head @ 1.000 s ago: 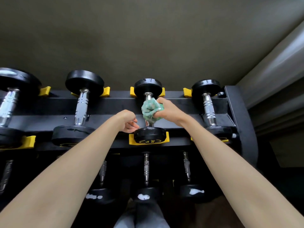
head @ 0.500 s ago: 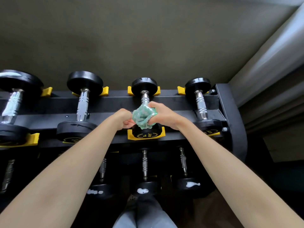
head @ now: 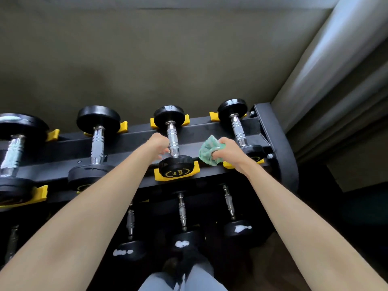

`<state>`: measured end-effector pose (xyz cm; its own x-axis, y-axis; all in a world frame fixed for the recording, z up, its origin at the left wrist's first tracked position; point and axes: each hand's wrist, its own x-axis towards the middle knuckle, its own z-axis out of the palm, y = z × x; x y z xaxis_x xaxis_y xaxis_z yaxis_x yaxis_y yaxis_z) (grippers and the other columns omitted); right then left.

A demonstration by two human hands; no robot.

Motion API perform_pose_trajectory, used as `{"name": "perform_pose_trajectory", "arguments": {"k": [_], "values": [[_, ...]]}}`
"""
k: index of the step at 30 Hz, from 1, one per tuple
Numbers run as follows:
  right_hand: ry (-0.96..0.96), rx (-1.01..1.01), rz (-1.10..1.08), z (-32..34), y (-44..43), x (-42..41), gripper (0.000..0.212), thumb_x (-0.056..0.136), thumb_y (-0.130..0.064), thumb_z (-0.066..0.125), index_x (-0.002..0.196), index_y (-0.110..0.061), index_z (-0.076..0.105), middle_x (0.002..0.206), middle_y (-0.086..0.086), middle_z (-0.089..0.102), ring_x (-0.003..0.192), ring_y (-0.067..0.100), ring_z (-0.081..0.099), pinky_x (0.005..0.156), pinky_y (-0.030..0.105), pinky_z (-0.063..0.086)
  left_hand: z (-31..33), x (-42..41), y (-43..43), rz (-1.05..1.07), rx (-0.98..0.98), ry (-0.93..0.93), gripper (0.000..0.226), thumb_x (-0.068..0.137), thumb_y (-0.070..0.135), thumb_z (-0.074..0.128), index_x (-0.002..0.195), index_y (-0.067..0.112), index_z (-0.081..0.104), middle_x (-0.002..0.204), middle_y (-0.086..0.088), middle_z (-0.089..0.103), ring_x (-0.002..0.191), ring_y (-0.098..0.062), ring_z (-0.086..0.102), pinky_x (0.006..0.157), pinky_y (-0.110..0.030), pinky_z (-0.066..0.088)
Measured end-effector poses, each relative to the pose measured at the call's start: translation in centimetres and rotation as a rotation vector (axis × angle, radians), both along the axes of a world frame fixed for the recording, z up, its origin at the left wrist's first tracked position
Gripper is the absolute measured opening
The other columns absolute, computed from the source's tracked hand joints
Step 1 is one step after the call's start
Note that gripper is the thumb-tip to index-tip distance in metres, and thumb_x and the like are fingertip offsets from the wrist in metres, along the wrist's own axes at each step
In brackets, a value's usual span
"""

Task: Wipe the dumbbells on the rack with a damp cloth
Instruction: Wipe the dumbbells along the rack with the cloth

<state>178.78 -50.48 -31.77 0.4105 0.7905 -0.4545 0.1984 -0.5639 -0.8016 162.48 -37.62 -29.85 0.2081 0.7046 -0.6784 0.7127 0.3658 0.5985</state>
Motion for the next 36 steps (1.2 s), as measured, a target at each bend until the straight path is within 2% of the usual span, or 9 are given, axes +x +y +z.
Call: {"name": "perform_pose_trajectory", "arguments": {"k": [3, 5, 7, 10, 13, 16, 22, 31, 36], "values": [[0.400, 0.184, -0.350, 1.7, -1.8, -0.8, 0.025, 0.079, 0.007, 0.052, 0.098, -0.010, 0.053, 0.086, 0.005, 0.057, 0.077, 0.014, 0.056, 0.061, 0.023, 0.047, 2.3, 2.4, -0.9, -0.144, 0.122, -0.113, 0.020, 0.095, 0.001, 0.039, 0.086, 0.009, 0.056, 0.080, -0.004, 0.051, 0.062, -0.011, 0.047, 0.058, -0.022, 0.041], [0.611, 0.334, -0.519, 3.1, -3.1, -1.8, 0.025, 0.082, 0.007, 0.049, 0.100, -0.010, 0.055, 0.090, 0.005, 0.058, 0.081, 0.015, 0.056, 0.059, 0.023, 0.050, 4.2, 3.7, -2.1, -0.207, 0.132, -0.217, 0.026, 0.095, 0.001, 0.038, 0.076, 0.015, 0.049, 0.077, -0.002, 0.050, 0.062, -0.012, 0.047, 0.058, -0.022, 0.043], [0.731, 0.447, -0.651, 4.9, -5.3, -3.0, 0.021, 0.084, 0.004, 0.047, 0.093, -0.011, 0.058, 0.089, 0.004, 0.059, 0.080, 0.014, 0.056, 0.056, 0.021, 0.050, 6.1, 4.5, -4.1, -0.279, 0.107, -0.319, 0.018, 0.095, 0.004, 0.038, 0.094, 0.012, 0.055, 0.090, -0.006, 0.051, 0.077, -0.019, 0.052, 0.068, -0.028, 0.049], [0.813, 0.629, -0.844, 7.9, -9.8, -5.1, 0.019, 0.086, 0.001, 0.044, 0.089, -0.011, 0.058, 0.086, 0.004, 0.059, 0.076, 0.014, 0.055, 0.059, 0.022, 0.049, 9.5, 5.3, -8.5, -0.470, 0.070, -0.444, 0.029, 0.097, 0.014, 0.039, 0.121, 0.011, 0.053, 0.107, -0.006, 0.051, 0.096, -0.021, 0.055, 0.079, -0.034, 0.053], [0.730, 0.758, -1.017, 10.8, -15.7, -7.1, 0.019, 0.087, 0.001, 0.044, 0.088, -0.010, 0.059, 0.081, 0.005, 0.061, 0.073, 0.015, 0.055, 0.069, 0.025, 0.046, 12.4, 6.6, -13.9, -0.686, -0.047, -0.549, 0.023, 0.095, 0.014, 0.043, 0.112, 0.011, 0.058, 0.094, -0.008, 0.058, 0.080, -0.019, 0.060, 0.072, -0.032, 0.055], [0.610, 0.841, -1.165, 12.7, -22.1, -9.3, 0.020, 0.087, 0.001, 0.043, 0.091, -0.011, 0.059, 0.079, 0.003, 0.062, 0.073, 0.014, 0.054, 0.068, 0.025, 0.047, 14.2, 7.5, -20.0, -0.924, -0.087, -0.613, 0.013, 0.091, 0.013, 0.051, 0.095, 0.013, 0.063, 0.084, -0.003, 0.061, 0.069, -0.015, 0.062, 0.060, -0.024, 0.057], [0.404, 0.985, -1.527, 13.7, -34.9, -15.4, 0.022, 0.088, 0.002, 0.042, 0.096, -0.012, 0.057, 0.089, 0.005, 0.062, 0.082, 0.016, 0.057, 0.072, 0.027, 0.045, 14.6, 7.4, -33.9, -1.332, -0.195, -0.630, 0.021, 0.092, 0.001, 0.047, 0.081, 0.014, 0.060, 0.079, -0.003, 0.062, 0.066, -0.011, 0.061, 0.047, -0.017, 0.051], [0.183, 1.116, -2.029, 12.5, -52.0, -31.4, 0.029, 0.088, 0.003, 0.046, 0.115, -0.004, 0.053, 0.116, 0.016, 0.060, 0.106, 0.027, 0.059, 0.087, 0.033, 0.050, 14.5, -1.4, -57.1, -1.876, -0.357, -0.554, 0.025, 0.087, -0.008, 0.045, 0.077, 0.012, 0.057, 0.079, -0.006, 0.057, 0.064, -0.012, 0.056, 0.049, -0.019, 0.053], [0.140, 1.195, -2.329, 9.1, -58.9, -42.6, 0.044, 0.086, 0.007, 0.042, 0.127, -0.009, 0.046, 0.125, 0.015, 0.055, 0.105, 0.030, 0.059, 0.082, 0.035, 0.052, 12.0, -11.3, -67.8, -2.201, -0.302, -0.427, 0.022, 0.081, -0.012, 0.046, 0.070, 0.005, 0.054, 0.069, -0.011, 0.051, 0.060, -0.018, 0.055, 0.050, -0.022, 0.055]]}}
